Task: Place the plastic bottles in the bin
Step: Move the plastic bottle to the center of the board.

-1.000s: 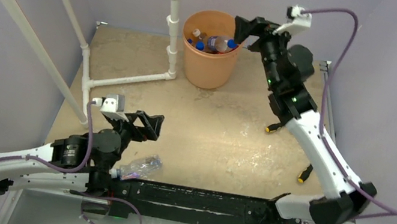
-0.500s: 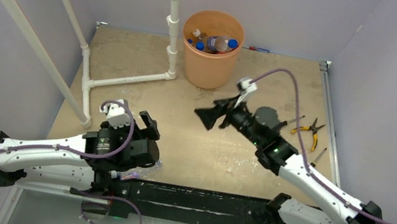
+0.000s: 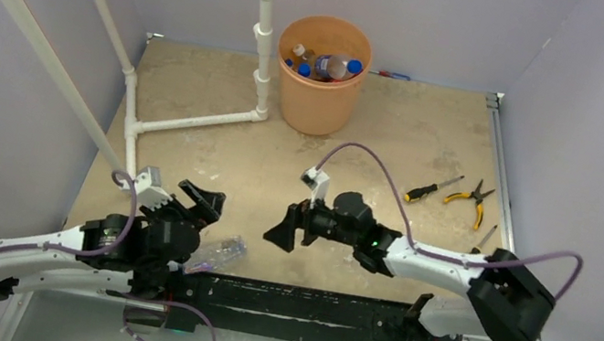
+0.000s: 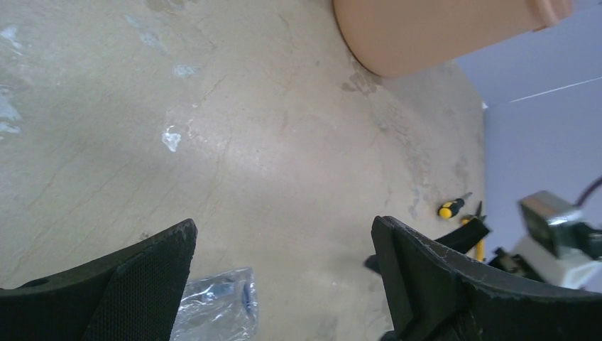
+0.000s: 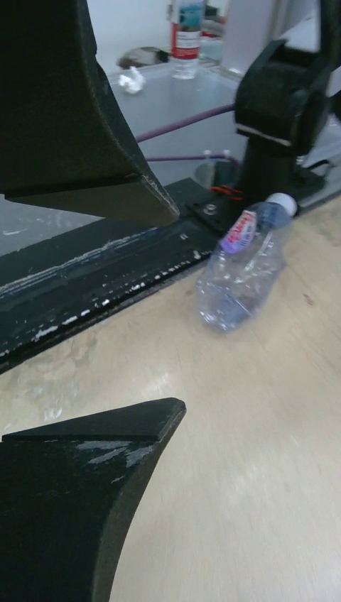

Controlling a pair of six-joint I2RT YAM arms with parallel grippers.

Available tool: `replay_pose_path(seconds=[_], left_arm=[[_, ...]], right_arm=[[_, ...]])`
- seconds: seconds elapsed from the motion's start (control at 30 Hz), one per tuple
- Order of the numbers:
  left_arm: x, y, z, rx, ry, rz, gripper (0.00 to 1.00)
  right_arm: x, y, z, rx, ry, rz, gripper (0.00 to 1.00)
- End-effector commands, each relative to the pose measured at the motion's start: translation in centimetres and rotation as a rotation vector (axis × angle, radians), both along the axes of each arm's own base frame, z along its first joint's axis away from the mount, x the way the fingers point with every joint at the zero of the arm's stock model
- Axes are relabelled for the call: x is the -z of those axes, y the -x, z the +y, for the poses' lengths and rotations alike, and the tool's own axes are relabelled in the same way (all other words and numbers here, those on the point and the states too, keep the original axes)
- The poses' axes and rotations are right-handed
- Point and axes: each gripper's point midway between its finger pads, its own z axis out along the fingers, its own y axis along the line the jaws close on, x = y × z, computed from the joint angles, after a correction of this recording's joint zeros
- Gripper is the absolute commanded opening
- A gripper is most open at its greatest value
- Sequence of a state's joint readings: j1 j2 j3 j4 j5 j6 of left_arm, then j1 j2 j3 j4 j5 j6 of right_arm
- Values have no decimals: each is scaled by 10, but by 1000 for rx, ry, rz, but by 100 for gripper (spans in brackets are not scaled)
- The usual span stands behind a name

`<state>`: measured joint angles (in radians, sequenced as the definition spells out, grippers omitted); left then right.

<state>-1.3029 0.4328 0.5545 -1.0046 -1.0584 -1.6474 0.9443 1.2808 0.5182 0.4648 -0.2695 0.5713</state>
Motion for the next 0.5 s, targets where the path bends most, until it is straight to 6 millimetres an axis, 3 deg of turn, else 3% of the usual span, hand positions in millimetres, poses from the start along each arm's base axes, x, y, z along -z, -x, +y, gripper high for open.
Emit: replay_pose_path(seconds=[0.0,0.2,0.47], left_arm=[[-19,-4,-5,17,48,-66,94],[-31,-6,5,-16,-29,-59,95],[-36,-5,12,-26,-9,-72,95]], right_arm=[[-16,20,43,-123,-73,16,93],[19,31,77,-157,54,70,89],[52,29,100,-132,143,122,75]])
